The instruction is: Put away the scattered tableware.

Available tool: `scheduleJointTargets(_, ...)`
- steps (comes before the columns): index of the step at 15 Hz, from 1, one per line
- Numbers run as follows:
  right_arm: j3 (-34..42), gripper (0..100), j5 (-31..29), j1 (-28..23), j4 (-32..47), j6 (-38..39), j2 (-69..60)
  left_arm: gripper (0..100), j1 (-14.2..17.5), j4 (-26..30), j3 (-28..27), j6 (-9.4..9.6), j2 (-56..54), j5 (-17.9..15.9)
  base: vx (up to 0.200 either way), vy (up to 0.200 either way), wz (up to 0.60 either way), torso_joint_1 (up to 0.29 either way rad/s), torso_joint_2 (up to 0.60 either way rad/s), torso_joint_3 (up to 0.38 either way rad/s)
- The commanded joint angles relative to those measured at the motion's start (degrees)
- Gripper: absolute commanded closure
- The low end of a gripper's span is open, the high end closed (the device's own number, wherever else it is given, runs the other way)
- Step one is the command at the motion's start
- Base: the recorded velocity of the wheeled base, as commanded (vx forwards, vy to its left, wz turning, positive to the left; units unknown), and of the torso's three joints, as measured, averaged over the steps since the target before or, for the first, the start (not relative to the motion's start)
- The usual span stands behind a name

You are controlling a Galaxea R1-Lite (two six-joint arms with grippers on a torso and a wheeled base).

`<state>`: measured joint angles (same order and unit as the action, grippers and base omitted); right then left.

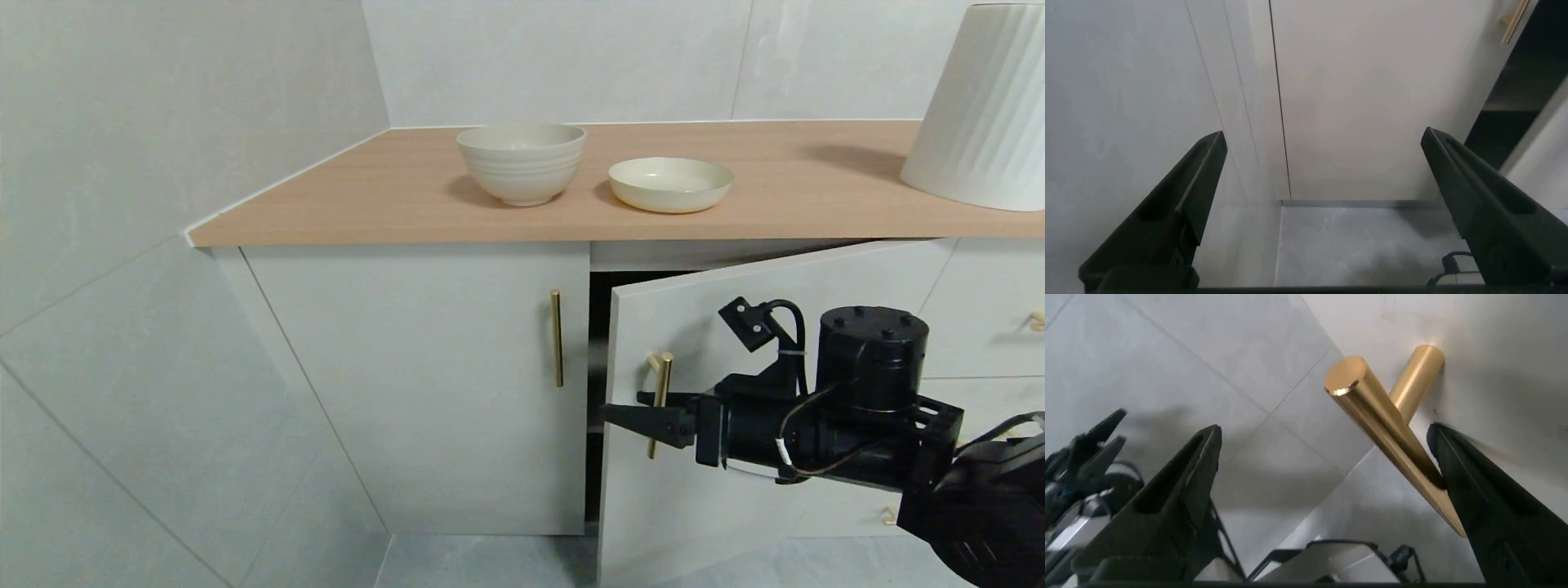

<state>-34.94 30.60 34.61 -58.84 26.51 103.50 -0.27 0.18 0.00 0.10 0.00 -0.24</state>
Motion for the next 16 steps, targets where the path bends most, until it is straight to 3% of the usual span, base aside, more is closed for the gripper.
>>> scheduleJointTargets(1, 2.5, 0, 0.3, 0.0, 0.0, 0.0, -2.9, 0, 0.0, 0.0, 0.0, -0.01, 0.0, 0.0, 0.0, 0.0, 0.0, 0.0, 0.0, 0.0)
scheduleJointTargets(5, 5.3, 0, 2.9, 0.1, 0.9, -0.1, -4.9, 0, -0.1, 0.0, 0.0, 0.08, 0.0, 0.0, 0.0, 0.0, 0.0, 0.0, 0.0, 0.0)
scheduleJointTargets(7, 5.1, 0, 3.1, 0.1, 5.6, -0.1, -6.9, 0, 0.0, 0.0, 0.0, 0.17, 0.0, 0.0, 0.0, 0.0, 0.0, 0.0, 0.0, 0.0)
scheduleJointTargets(10, 4.8, 0, 3.2, 2.0, 9.4, -0.3, -9.4, 0, 0.0, 0.0, 0.0, 2.19, 0.0, -0.2, 0.0, 0.0, 0.0, 0.0, 0.0, 0.0)
scheduleJointTargets(11, 5.0, 0, 3.2, 2.2, 9.4, -0.3, -9.5, 0, 0.0, -0.2, -0.7, 3.24, 0.0, -1.9, 0.0, 0.0, 0.0, 0.0, 0.0, 0.0)
scheduleJointTargets(12, 5.1, 0, 3.2, 2.4, 9.4, -0.3, -9.6, 0, -0.1, 0.8, -5.0, 3.33, 0.3, -5.6, 0.0, 0.0, 0.0, 0.0, 0.0, 0.0)
scheduleJointTargets(13, 5.1, 0, 3.1, 2.4, 9.4, -0.3, -9.6, 0, -0.3, 4.7, -11.3, 2.54, 3.7, -10.4, 0.0, 0.0, 0.0, 0.0, 0.0, 0.0)
scheduleJointTargets(14, 5.1, 0, 3.1, 2.5, 9.4, -0.3, -9.7, 0, -0.3, 7.5, -15.7, 1.75, 6.5, -12.7, 0.0, 0.0, 0.0, 0.0, 0.0, 0.0)
scheduleJointTargets(15, 5.3, 0, 3.2, 2.5, 9.4, -0.3, -10.0, 0, -0.3, 12.6, -22.5, 0.96, 12.4, -16.8, 0.0, 0.0, 0.0, 0.0, 0.0, 0.0)
scheduleJointTargets(16, 5.9, 0, 3.1, 2.5, 9.4, -0.3, -10.3, 0, -0.3, 14.1, -28.2, 0.78, 20.2, -22.1, 0.0, 0.0, 0.0, 0.0, 0.0, 0.0)
